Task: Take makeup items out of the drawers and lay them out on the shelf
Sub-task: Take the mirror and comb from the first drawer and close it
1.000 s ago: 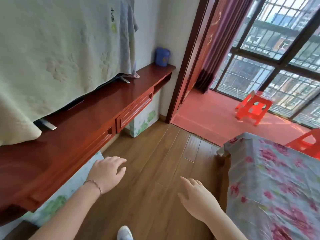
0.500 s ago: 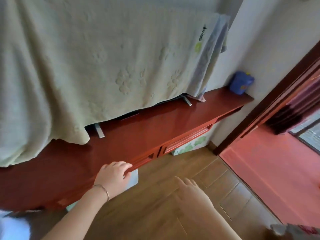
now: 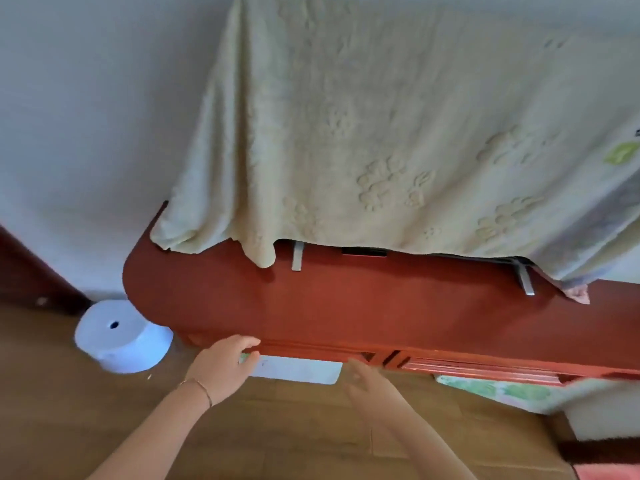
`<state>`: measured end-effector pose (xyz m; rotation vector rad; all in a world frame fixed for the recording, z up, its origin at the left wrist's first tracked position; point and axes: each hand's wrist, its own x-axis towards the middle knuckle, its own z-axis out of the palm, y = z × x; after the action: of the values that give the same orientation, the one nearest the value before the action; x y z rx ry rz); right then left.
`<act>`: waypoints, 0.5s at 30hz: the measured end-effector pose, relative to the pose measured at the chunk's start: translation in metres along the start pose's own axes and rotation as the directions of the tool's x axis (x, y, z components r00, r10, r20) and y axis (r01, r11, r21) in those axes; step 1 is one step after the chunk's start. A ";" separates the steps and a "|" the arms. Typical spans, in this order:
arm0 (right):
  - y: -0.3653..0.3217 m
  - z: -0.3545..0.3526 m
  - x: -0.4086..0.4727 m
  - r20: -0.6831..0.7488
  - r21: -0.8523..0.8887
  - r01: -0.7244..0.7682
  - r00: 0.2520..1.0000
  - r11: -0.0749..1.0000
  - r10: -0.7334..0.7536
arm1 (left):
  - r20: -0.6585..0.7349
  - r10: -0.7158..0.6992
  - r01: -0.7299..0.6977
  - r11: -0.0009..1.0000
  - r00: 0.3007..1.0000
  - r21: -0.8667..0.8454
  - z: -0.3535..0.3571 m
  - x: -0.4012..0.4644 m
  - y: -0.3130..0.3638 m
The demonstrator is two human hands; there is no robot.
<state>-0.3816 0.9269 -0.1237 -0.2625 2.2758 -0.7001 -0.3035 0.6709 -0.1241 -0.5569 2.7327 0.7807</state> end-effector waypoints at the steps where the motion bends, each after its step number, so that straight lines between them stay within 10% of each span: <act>1: 0.005 -0.001 0.007 0.033 0.103 -0.028 0.999 0.994 0.025 | 0.016 -0.055 0.056 0.995 0.998 -0.086 0.006 -0.004 -0.001; 7: 0.038 0.012 0.060 0.273 0.716 -0.382 0.924 0.584 0.268 | 0.184 -0.314 0.363 0.768 0.931 -0.527 0.036 -0.012 0.001; 11: 0.052 0.030 0.089 0.327 0.856 -0.424 0.887 0.296 0.326 | 0.442 -0.429 0.522 0.085 0.788 -0.848 0.052 -0.008 -0.013; 15: 0.058 0.048 0.116 0.348 0.877 -0.448 0.841 0.174 0.414 | 0.492 -0.522 0.448 -0.220 0.697 -0.867 0.079 0.011 -0.050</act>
<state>-0.4295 0.9119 -0.2528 0.9430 1.3582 -1.5370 -0.2825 0.6719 -0.2161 -1.7723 1.0271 2.3146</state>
